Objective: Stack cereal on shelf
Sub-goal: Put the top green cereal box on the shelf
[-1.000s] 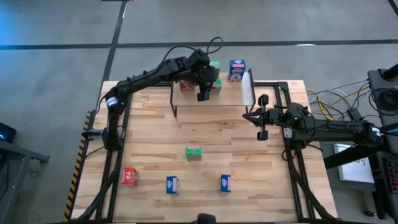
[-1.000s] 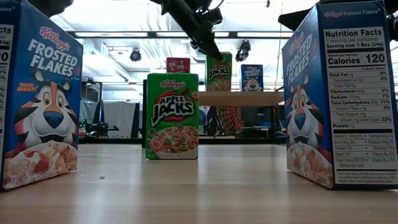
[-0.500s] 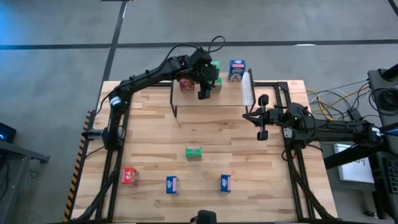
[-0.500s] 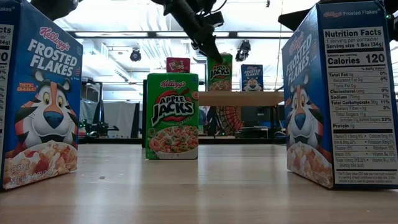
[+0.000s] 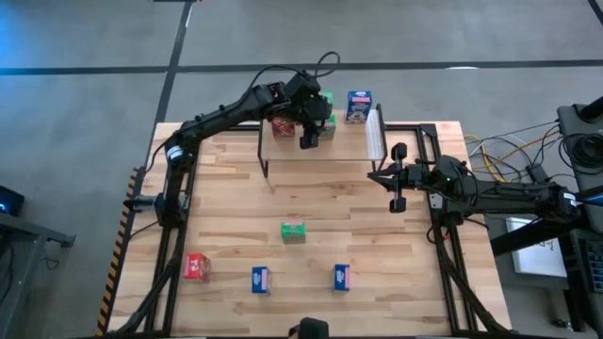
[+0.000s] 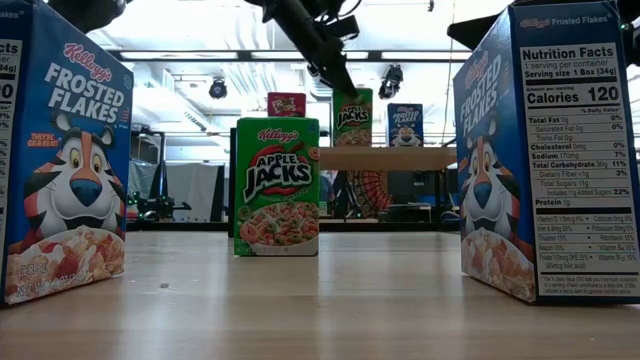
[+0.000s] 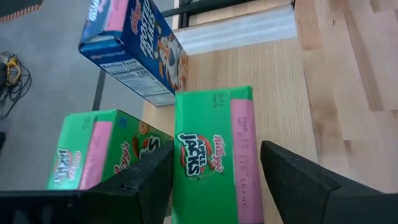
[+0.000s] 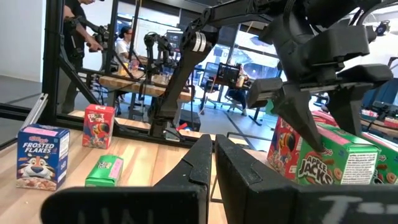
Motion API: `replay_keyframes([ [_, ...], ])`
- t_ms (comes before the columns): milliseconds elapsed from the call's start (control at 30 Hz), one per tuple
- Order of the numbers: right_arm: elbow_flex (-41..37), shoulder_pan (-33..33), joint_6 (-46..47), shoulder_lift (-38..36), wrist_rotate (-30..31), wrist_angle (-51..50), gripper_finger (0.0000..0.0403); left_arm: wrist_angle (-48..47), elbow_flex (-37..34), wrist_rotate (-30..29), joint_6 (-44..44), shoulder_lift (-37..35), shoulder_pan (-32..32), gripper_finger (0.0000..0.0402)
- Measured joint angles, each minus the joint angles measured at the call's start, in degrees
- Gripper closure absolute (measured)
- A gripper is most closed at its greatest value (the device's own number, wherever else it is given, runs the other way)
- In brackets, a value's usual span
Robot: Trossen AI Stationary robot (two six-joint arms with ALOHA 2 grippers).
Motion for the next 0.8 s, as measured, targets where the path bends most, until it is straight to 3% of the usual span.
replay_keyframes([
  [467,0.00,0.00,-0.09,0.00,0.52,0.01,0.0390,-10.98,8.14,-0.02,0.17,-0.25,-1.11,0.0166],
  [800,0.14,0.02,0.55,0.00,1.62,-0.08,0.0390,-16.11,6.54,-0.64,-1.66,-3.03,-5.02,0.0167],
])
